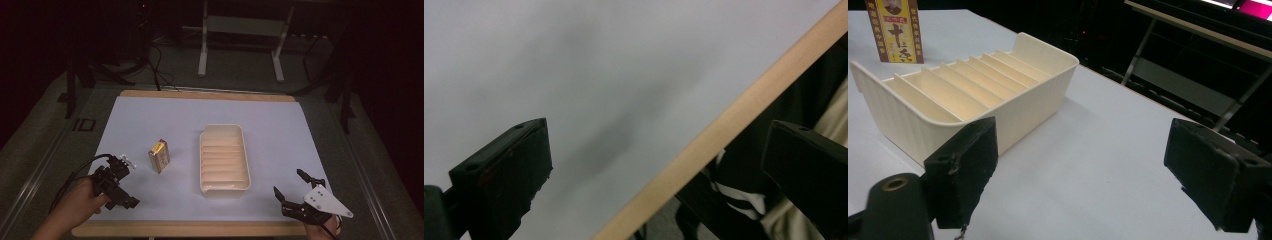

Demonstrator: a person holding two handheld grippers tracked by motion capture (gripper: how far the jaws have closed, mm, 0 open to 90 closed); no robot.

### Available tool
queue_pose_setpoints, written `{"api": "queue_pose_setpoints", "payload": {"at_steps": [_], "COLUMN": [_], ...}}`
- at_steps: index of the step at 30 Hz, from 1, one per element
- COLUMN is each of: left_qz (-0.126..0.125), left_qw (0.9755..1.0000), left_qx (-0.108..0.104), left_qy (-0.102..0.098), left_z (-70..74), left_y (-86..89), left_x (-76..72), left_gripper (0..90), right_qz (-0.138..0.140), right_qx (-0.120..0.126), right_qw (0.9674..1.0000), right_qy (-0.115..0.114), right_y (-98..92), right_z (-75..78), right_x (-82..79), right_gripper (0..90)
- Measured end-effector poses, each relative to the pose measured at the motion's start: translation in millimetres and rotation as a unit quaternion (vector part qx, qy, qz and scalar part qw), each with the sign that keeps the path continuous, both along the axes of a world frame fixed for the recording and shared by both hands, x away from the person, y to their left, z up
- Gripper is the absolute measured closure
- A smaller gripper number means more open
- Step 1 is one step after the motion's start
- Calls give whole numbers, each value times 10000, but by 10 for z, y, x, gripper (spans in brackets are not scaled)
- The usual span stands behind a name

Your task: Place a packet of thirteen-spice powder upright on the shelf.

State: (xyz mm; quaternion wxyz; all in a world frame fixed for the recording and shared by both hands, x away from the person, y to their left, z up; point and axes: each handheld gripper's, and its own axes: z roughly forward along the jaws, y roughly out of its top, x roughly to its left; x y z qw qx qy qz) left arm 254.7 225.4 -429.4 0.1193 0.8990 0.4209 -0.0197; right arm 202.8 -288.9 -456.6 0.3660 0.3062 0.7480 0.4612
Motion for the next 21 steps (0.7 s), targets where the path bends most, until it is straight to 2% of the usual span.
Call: {"api": "queue_pose_setpoints", "payload": {"at_steps": [2,7,10,14,18,20,21], "left_qz": [45,-5,1,44,31,2,-16], "left_qw": [9999,9990,9983,9974,9962,9960,9959], "left_qx": [15,293,371,415,610,561,596], "left_qy": [131,344,445,583,627,702,679], "left_z": [-4,-15,-4,40,113,169,198], "left_y": [-7,-64,-98,-123,-167,-180,-193], "left_x": [14,70,97,134,167,197,211], "left_gripper": [0,0,0,0,0,0,0], "right_qz": [0,3,1,-6,0,-3,-6], "right_qx": [-2,3,1,-3,-6,-5,-3], "right_qw": [10000,10000,10000,10000,10000,10000,10000], "right_qy": [6,16,11,12,17,13,15], "right_y": [1,3,2,4,6,6,6], "right_z": [-1,-4,-3,-3,-5,-5,-5], "right_x": [1,4,3,2,4,3,3], "right_gripper": [140,140,140,140,140,140,140]}}
